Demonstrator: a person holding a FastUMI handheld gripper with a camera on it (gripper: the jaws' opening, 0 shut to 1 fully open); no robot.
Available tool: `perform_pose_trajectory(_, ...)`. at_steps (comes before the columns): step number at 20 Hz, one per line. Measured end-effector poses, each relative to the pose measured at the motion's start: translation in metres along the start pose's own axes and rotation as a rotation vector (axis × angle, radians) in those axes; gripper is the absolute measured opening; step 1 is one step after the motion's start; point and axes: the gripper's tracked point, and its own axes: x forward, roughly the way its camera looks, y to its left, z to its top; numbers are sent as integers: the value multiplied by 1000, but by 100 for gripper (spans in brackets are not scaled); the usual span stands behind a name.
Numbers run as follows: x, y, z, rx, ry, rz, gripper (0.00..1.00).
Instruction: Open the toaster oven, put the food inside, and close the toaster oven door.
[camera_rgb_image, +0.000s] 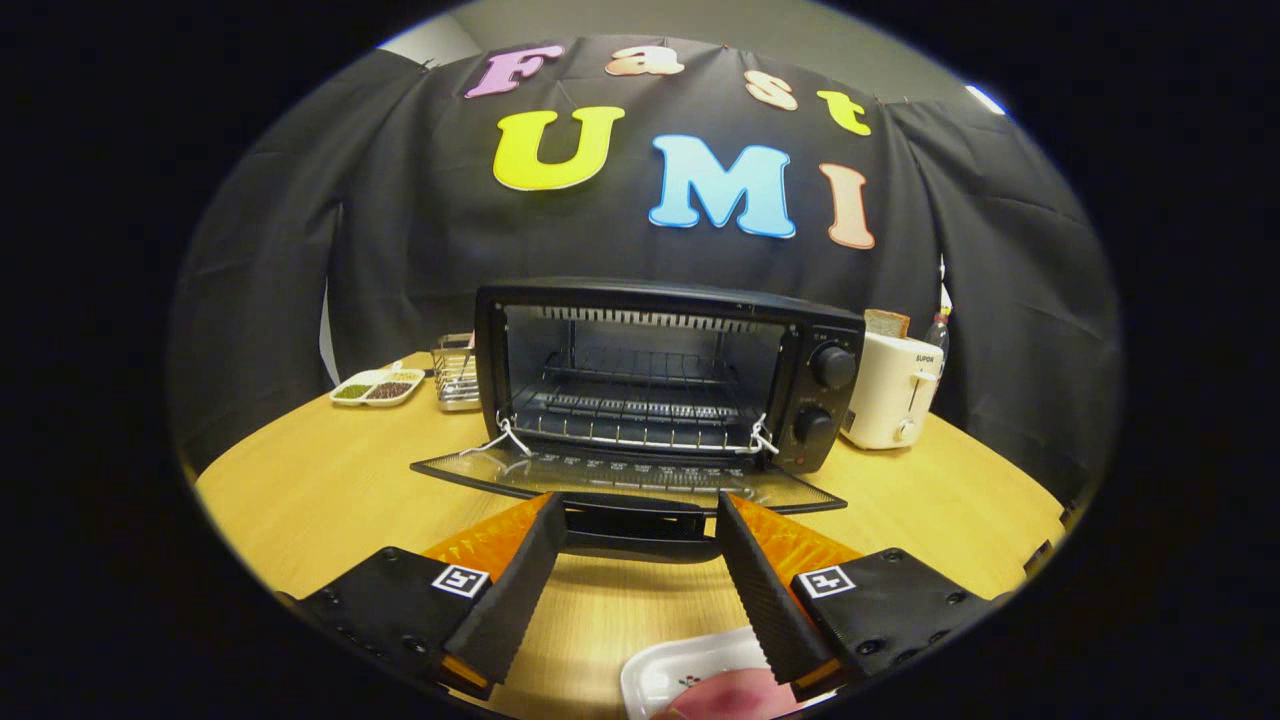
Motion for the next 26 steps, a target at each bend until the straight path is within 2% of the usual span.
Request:
perform_pose_trajectory(5,-11,-1,-5,6,68,45,98)
perform_pose_trajectory(12,-73,-25,22,131,136,157,98)
perform_pose_trajectory(17,-97,-62,22,161,257,246,96)
perform_pose_trajectory(26,-93,-141,-24,229,555,290,97)
